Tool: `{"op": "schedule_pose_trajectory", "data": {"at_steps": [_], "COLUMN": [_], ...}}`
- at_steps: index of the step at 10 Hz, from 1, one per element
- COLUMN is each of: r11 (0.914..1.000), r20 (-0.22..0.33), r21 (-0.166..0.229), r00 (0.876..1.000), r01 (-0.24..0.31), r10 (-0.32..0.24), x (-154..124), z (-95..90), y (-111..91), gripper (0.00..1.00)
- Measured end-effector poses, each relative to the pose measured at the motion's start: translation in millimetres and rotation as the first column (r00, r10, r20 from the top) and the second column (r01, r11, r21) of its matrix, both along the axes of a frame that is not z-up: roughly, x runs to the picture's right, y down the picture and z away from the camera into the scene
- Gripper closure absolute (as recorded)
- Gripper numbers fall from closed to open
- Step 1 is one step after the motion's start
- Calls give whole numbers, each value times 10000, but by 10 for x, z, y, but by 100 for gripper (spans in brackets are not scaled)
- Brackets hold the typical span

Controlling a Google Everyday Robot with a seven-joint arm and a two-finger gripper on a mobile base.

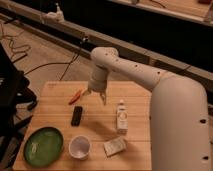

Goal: Place the eraser in the ceramic cup

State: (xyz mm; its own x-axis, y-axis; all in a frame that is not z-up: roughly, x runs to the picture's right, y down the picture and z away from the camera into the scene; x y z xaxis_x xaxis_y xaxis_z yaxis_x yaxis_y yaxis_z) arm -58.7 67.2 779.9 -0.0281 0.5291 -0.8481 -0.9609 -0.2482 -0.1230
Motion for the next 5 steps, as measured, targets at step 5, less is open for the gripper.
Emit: {"op": "schedule_pose_trajectory", "data": {"at_steps": [5], "r11": [9983], "r20": [849], "r21": [-575], "r00": [9963], "r01": [-57], "r10": [106], "x": [-434], "z": [505], "y": [-85], "gripper": [23]}}
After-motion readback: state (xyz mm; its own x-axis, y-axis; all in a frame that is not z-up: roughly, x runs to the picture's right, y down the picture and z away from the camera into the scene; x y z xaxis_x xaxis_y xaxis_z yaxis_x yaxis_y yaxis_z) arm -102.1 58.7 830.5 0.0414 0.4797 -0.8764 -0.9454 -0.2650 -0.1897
